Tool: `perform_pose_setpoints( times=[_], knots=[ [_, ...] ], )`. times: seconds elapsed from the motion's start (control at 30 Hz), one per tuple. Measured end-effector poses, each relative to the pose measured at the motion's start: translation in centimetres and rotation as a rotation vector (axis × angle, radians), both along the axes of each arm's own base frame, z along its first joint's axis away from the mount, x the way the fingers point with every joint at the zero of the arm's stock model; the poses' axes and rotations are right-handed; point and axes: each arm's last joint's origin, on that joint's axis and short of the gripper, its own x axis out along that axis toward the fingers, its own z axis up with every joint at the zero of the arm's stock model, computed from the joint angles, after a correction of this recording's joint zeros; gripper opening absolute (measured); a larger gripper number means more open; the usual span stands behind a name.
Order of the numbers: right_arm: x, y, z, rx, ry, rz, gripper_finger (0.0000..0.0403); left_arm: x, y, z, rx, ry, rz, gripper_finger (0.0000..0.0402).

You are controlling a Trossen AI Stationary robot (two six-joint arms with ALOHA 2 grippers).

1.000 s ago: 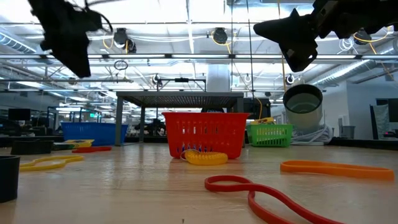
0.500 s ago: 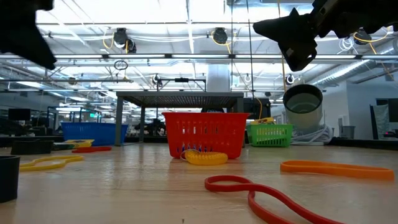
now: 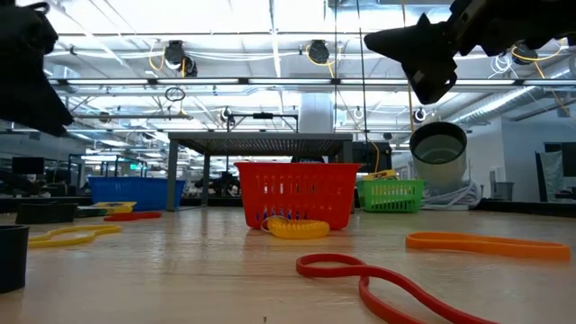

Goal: Pick & Place Office Desk Supplies
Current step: Put the yellow crayon box into the green basket

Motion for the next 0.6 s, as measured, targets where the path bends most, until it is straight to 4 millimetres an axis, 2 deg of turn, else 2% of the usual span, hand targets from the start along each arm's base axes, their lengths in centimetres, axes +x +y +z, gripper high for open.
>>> perform_pose_setpoints(
  times=[0.2, 0.3, 0.47, 0.6],
  knots=[
    [0.0, 0.0, 0.0, 0.013, -0.001, -0.005, 0.0208, 1.1, 1.1, -0.1, -0.022, 0.03, 0.102, 0.0154],
    [0.1, -0.1, 0.2, 0.019, -0.011, -0.009, 0.0208, 1.7, 1.6, -0.2, -0.065, 0.091, 0.134, 0.0113],
    [0.3, -0.6, 0.1, 0.017, -0.013, -0.056, 0.0208, 2.6, 2.7, -0.5, -0.165, 0.25, 0.153, 0.0015],
    [0.4, -0.8, 0.2, 0.018, -0.019, -0.084, 0.0208, 3.3, 4.0, -0.5, -0.204, 0.299, 0.177, 0.001]
  ],
)
